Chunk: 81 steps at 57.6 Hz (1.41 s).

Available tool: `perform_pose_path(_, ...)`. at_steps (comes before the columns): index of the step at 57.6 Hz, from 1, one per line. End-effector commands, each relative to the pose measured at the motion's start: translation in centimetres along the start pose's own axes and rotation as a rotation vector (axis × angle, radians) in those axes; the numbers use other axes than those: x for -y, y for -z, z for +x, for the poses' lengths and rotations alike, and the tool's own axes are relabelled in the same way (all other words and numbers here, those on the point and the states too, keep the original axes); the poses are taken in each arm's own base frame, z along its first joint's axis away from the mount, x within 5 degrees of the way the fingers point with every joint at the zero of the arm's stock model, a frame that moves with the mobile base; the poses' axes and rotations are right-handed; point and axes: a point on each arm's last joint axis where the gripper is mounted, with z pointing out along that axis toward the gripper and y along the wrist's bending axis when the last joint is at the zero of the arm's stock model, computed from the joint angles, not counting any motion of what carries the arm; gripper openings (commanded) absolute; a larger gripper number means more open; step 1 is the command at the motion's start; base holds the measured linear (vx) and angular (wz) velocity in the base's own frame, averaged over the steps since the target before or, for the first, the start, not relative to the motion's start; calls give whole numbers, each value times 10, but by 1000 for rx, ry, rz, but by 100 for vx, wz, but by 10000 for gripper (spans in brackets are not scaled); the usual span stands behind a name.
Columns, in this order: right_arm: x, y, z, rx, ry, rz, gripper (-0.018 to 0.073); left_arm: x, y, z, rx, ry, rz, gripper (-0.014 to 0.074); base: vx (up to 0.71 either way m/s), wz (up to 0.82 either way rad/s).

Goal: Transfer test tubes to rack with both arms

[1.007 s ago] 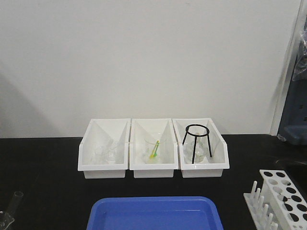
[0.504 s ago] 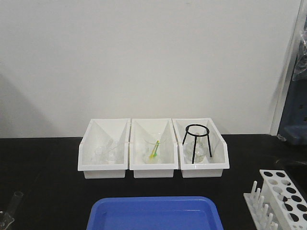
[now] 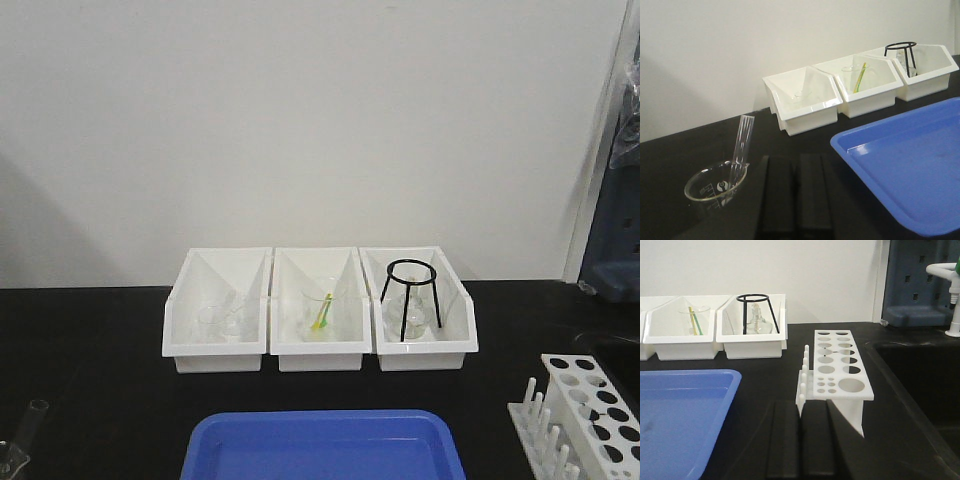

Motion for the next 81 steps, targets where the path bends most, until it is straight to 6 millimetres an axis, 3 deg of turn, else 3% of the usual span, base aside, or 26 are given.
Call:
perform_pose_path(1,0,0,-5,84,12,-3,-7,-1,1,-7,129,13,-14,-20,0,0)
perform_pose_path(12,-1,2,-15,196,-9,-9,-7,-3,3,-20,273,152,-22,-20,0,0)
perform_pose_path(23,-1,11,-49,418,-11,-16,-7,-6,10,-48,321,228,-10,-20,0,0)
perform_pose_path(36,-2,24,-132,477,65,-1,-7,-14,14,-131,364,171,-11,-20,0,0)
perform_pose_path(42,-3,16,-174,452,114,11,-7,-18,-3,-170,340,111,-20,-20,0,0)
perform_pose_path(49,-3,-13,-204,388,116,9,-7,-22,-41,-203,278,19,-30,-20,0,0)
perform_pose_path(55,-4,-38,-215,346,111,5,-7,-23,-76,-213,213,13,-25,-20,0,0)
perform_pose_path(63,-4,-65,-210,276,112,0,-7,-23,-106,-216,167,24,-20,-20,0,0)
perform_pose_path(75,-4,-79,-201,197,93,-3,5,-22,-117,-208,108,30,-12,0,0,0)
perform_pose_path(81,-3,-80,-199,173,93,-2,37,-22,-117,-208,107,27,-12,55,0,0)
